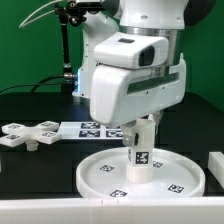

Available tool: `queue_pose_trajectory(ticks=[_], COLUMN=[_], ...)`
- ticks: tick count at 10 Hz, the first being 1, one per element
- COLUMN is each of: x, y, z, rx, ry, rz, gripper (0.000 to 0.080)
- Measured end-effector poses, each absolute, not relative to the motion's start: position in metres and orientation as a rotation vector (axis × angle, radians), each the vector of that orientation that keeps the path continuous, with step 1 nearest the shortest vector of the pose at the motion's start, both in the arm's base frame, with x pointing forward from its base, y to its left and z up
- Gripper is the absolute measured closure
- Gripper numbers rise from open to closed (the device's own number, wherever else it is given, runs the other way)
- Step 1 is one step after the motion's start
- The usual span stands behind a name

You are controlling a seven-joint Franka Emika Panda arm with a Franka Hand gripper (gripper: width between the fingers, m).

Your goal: Assemble round table

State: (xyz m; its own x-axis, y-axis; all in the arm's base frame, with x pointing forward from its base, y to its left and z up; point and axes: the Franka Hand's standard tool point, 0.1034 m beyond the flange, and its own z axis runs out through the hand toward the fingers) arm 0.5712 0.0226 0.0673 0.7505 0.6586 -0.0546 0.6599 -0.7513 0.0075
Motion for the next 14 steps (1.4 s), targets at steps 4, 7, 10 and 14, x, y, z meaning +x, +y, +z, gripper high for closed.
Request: queue_pose_trajectory(ticks=[4, 7, 10, 14], x=[0.571, 0.571, 0.571, 0.571], y=[0.03, 0.033, 0.035, 0.035], z=[0.067, 0.067, 0.067, 0.067], rx=[3.066, 3.128, 3.162, 3.149], ry=[0.598, 0.26, -0.1, -0.669], rz=[-0.052, -0.049, -0.054, -0.072], gripper=[0.0387, 0.0387, 0.0387, 0.0387])
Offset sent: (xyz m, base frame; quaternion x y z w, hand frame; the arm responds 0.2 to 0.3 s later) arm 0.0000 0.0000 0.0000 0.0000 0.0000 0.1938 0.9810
